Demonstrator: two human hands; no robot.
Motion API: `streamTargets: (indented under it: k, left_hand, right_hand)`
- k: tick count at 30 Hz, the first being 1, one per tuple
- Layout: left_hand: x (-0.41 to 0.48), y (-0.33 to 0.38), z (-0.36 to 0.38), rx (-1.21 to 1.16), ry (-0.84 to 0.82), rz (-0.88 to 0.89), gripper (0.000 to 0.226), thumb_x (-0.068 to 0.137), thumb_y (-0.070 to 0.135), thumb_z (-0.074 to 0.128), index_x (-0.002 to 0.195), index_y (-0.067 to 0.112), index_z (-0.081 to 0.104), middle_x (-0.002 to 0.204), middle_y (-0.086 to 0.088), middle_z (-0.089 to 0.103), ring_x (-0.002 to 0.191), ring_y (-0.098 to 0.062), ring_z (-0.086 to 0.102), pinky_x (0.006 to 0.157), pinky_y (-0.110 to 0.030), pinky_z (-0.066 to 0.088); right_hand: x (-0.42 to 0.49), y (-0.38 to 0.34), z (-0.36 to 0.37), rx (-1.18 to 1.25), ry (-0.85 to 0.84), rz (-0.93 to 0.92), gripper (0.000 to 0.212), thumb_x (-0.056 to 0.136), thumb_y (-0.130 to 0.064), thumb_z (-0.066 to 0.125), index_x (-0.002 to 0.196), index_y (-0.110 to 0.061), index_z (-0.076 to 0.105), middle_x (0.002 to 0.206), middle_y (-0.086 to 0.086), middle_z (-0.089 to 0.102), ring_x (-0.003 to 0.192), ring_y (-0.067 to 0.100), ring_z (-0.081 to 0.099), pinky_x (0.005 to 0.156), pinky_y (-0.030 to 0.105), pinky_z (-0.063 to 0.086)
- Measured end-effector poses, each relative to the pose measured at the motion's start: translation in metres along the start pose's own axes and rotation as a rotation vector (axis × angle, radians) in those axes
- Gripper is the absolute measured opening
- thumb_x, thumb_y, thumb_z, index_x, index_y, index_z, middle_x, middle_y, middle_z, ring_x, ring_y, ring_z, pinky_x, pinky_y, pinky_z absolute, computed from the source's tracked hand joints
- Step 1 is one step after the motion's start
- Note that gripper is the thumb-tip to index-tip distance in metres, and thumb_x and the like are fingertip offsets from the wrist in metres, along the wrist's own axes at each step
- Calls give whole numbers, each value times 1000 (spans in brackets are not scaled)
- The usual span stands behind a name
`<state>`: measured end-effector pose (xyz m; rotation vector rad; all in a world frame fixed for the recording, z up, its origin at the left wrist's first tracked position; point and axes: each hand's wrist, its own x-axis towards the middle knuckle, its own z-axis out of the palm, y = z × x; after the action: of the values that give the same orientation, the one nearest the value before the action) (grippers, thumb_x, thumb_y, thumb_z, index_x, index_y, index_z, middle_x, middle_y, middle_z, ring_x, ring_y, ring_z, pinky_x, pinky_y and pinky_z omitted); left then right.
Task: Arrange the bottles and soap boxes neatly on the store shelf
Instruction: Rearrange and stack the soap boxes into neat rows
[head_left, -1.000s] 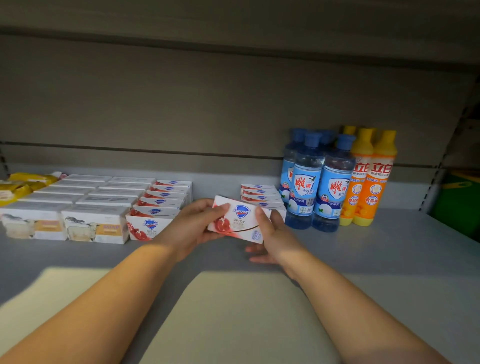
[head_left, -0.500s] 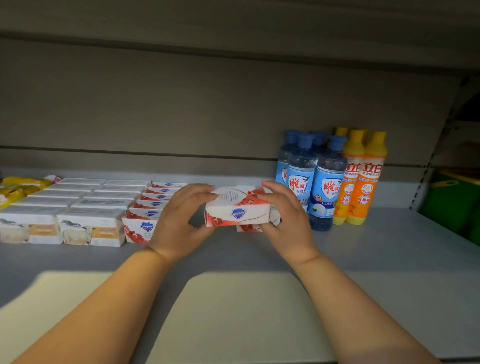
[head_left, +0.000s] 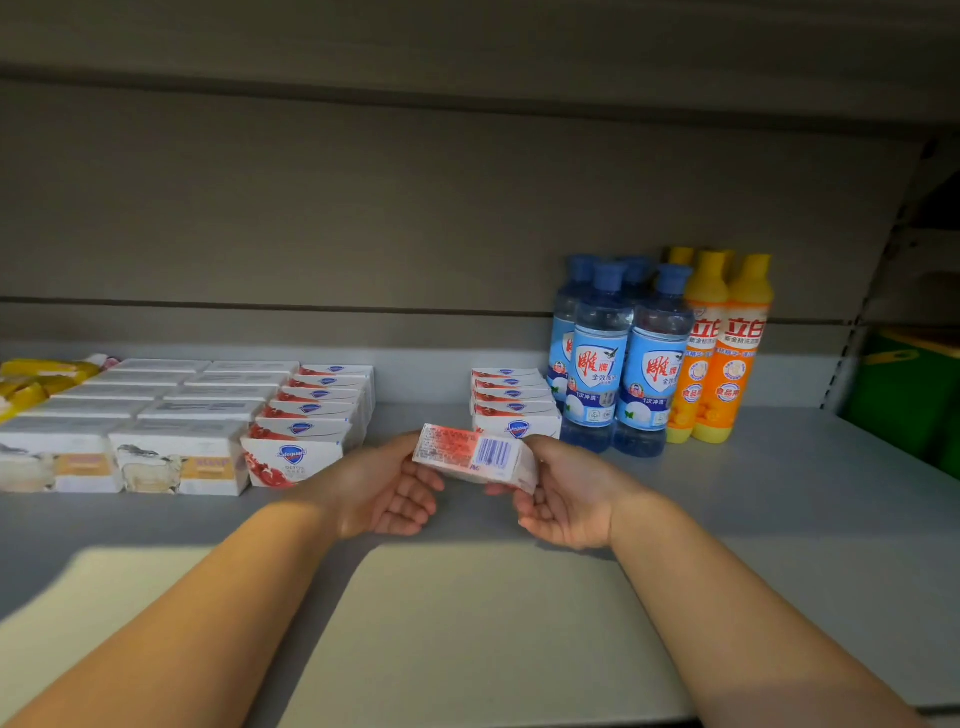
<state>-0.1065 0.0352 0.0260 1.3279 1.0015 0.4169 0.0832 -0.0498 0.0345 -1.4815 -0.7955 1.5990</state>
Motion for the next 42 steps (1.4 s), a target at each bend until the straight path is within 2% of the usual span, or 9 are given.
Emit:
streamTargets:
  k: [5,8,10,13,16,20,23,31,42]
  left_hand:
    - [-1,-1,12,190,96,163,42,102,31,30,99,3,60,72,-12,68,55,-19,62,50,-24,54]
    - [-1,-5,17,340,126,345,35,104,29,27,113,12,56,89,-7,67,63,-11,63,58,-23,52]
    - [0,-8,16,546,154,437,33,104,32,27,121,21,54,110,1,64,85,-7,61,73,-15,45]
    - [8,-13,11,995,151,486,37,104,26,28,134,18,49,140,0,46,124,-10,41,92,-6,24]
    - [17,-21,8,1287,108,306,47,103,31,27,149,20,24,157,-3,19,144,-17,16,113,-23,12]
    - [21,-24,5,1369,100,226,52,103,37,23,152,22,13,160,-4,5,147,-17,4,115,-27,4]
    - [24,-24,4,1386,99,224,53,103,39,22,152,23,12,160,-3,5,147,-17,4,116,-29,3]
    - [27,-28,4,1396,88,245,53,102,44,22,151,32,7,160,0,4,147,-16,3,117,-33,3]
    - [22,-24,4,1401,60,240,49,103,40,22,150,28,19,159,-4,11,146,-20,9,116,-32,7]
  right_hand:
    - [3,2,-8,-168,72,-124,20,86,-33,63,99,-18,61,76,0,71,62,12,68,56,24,54]
    - [3,-1,-16,-339,178,-332,31,77,-19,75,104,-23,61,99,-3,69,82,11,68,71,28,57]
    - [-1,-3,-18,-546,276,-452,37,70,-18,80,99,-29,61,100,-13,64,85,3,63,73,18,53]
    - [2,0,-20,-806,376,-539,56,72,-15,78,121,-30,56,117,-15,51,96,0,51,63,2,41]
    - [10,5,-21,-1049,537,-568,63,81,-22,70,137,-34,44,143,-6,34,128,13,35,97,14,30]
    - [18,7,-5,-1368,682,-688,65,85,-37,60,143,-39,30,157,-6,11,144,20,3,115,37,9]
    - [33,13,15,-1591,633,-766,65,88,-47,52,145,-39,22,157,-8,13,145,18,3,115,44,-3]
    - [49,19,-1,-1553,833,-802,61,89,-48,50,144,-36,26,150,-4,30,140,18,20,112,38,5]
    - [62,16,-1,-1544,862,-943,54,88,-51,50,137,-30,42,144,-5,42,133,18,34,104,36,18]
